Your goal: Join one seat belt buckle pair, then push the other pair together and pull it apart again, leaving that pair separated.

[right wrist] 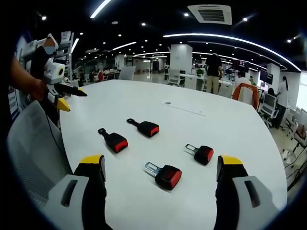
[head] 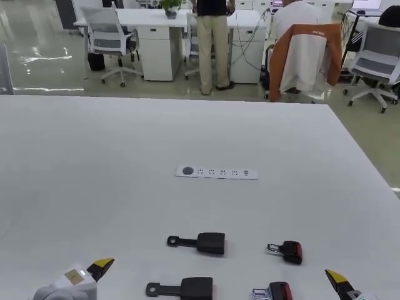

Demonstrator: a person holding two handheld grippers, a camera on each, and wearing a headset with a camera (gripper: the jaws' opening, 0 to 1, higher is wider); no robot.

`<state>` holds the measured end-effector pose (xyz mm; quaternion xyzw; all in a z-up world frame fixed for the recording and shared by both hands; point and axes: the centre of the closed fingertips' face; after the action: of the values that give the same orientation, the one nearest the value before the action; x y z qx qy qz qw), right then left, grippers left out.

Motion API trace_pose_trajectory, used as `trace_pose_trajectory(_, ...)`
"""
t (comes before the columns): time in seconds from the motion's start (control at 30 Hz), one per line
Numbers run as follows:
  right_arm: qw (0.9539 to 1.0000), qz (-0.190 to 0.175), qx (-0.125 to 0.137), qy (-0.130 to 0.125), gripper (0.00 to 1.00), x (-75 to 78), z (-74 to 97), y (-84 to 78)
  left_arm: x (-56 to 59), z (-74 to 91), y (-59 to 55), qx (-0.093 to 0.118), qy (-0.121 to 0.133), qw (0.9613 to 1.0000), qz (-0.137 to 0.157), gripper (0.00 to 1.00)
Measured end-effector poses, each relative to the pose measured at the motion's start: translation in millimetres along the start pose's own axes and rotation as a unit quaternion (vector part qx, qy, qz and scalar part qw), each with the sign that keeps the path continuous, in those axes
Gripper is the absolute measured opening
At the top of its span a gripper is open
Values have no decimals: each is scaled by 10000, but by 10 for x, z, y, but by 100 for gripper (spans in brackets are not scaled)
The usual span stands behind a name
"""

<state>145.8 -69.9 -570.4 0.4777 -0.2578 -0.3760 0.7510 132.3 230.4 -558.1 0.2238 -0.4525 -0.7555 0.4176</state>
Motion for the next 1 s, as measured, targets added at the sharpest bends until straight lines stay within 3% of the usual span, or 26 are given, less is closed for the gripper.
trace_pose_trajectory(0.53,9999,-52,-90,53,95,18,-72,-66,38,-68,-26,-115,-96,9999,6,92)
trace_pose_trajectory(0.67,9999,-73,-124,55,95,41,-96,-87,101,-96,1,-150,-141,9998,-8,92)
trace_pose_trajectory(1.0,9996,-132,-206,109,94,30,-168,-121,45,-187,-64,-264,-228,9994,-4,90)
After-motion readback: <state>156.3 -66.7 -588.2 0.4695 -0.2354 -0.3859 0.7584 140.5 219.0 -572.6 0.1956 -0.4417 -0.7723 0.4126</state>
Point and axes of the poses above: the centre of the closed fingertips' face, and the gripper's own axes: z roughly backward along the fingers, x roughly to its right, y roughly out of its top, and after that the axes turned 1 degree about y, right-handed
